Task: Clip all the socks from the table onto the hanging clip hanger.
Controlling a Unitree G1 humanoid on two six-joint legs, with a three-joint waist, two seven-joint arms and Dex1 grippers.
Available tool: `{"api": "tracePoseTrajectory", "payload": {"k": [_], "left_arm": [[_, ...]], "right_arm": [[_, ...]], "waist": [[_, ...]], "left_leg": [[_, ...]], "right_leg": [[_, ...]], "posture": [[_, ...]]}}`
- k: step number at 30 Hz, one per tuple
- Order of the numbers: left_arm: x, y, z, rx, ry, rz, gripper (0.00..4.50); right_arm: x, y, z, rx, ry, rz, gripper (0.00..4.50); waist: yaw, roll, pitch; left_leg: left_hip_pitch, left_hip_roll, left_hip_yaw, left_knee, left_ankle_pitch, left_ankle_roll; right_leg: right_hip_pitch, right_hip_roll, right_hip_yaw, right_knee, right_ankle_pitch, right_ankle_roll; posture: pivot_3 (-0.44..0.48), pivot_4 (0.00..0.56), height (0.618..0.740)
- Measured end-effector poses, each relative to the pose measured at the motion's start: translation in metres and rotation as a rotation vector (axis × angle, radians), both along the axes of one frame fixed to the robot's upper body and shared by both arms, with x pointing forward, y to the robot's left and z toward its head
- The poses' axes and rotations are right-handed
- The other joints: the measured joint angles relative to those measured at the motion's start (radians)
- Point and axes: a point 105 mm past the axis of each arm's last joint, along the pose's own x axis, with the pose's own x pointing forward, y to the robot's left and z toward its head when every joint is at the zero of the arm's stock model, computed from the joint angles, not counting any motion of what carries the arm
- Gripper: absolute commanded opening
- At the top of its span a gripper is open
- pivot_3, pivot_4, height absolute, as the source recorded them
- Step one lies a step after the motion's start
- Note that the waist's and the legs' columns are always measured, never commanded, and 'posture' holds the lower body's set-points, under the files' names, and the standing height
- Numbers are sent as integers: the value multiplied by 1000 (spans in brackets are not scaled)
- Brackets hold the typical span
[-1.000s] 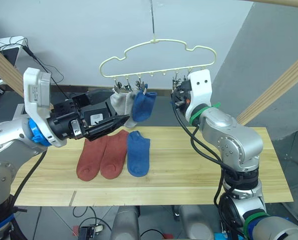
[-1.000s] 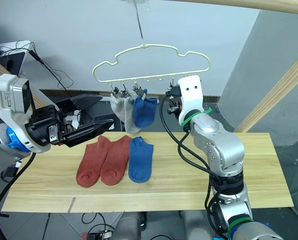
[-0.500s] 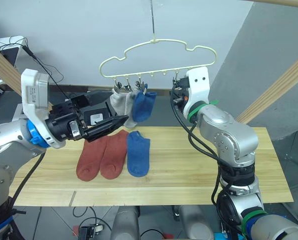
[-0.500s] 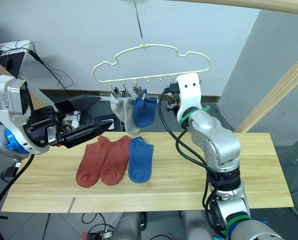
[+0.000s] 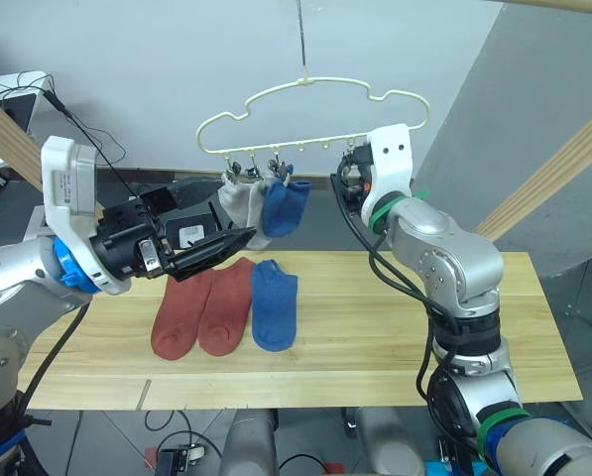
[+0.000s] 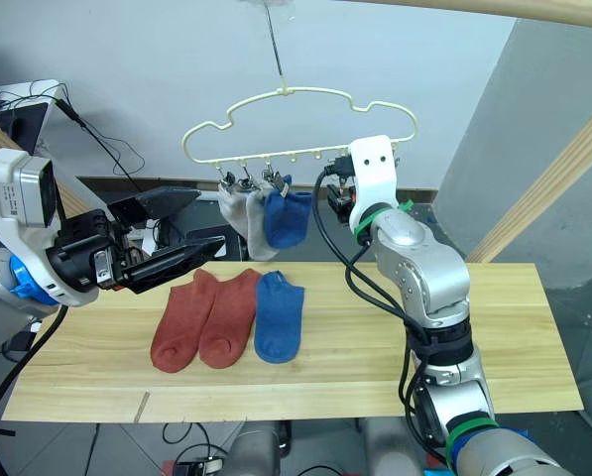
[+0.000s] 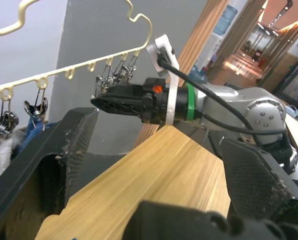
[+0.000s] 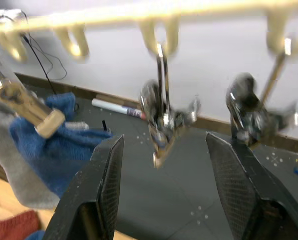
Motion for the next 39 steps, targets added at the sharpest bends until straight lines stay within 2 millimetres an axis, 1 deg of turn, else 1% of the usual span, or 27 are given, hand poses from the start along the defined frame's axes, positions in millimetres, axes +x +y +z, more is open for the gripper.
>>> {"api": "tracePoseTrajectory", "payload": {"k": [3,7,13,19,39], "left_arm": [[0,1,-1,0,5,7,4500],[0,1,-2,-2,7,17,4500],[0,1,-3,-1,9,20,4500],[0,1,-3,-1,12,22,4500],[1,3,-5,-2,20,42,4500]], "right_arm": [[2,2,5,1,-16,6,2679],[5,4,4,-3,-9,3,2679],[6,10,10,9,-19,18,2679],[9,13,8,17,-11,20,2679],[11,20,15,35,-25,43,2679]], "waist": [[1,0,0],[2,0,0],[2,0,0],[2,0,0],[2,0,0]], "left_leg": [[0,0,0,-1,0,0],[0,0,0,-3,0,0],[0,0,0,-5,0,0],[0,0,0,-5,0,0],[0,0,0,-7,0,0]], "right_leg": [[0,0,0,0,1,-2],[-1,0,0,-1,2,-3],[-2,0,0,-1,2,-3],[-2,0,0,-1,2,-3],[-2,0,-1,-1,2,-4]], "posture": [[-83,320,740],[-79,319,740],[-77,320,740],[-76,320,740],[-63,317,740]]}}
